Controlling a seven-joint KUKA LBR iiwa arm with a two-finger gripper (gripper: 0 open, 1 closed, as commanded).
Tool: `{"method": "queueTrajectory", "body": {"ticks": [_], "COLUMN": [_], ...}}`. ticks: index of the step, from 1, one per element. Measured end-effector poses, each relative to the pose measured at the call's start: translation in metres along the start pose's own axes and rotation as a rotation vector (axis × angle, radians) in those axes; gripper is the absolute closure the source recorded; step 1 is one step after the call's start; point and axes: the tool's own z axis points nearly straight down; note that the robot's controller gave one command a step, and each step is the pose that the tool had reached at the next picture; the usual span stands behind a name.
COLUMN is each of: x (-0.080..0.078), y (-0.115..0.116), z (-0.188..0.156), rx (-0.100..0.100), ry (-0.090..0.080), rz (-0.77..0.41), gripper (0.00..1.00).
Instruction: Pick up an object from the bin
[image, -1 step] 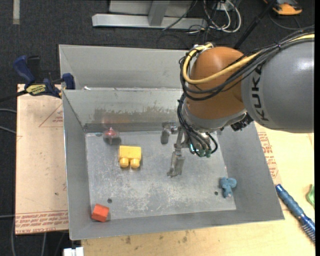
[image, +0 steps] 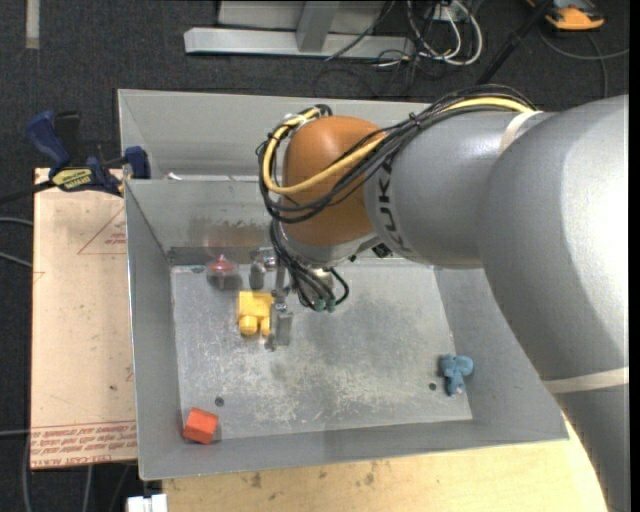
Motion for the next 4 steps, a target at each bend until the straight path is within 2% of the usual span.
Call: {"method": "queueTrajectory", "body": {"ticks": [1,2,3,4], "x": [-0.004,-0.006,0.012,-0.032], "y": [-0.002,-0.002,0.015,0.010], "z": [0.049,0.045,-0.079,-0.175], "rx": [0.002,0.001,0.000,0.004], "ry": [0.001,-0.005,-0.012,-0.012], "rz": [-0.034,-0.032,-0.058,-0.497], "gripper": [0.00,1.00,1.00,1.00]}}
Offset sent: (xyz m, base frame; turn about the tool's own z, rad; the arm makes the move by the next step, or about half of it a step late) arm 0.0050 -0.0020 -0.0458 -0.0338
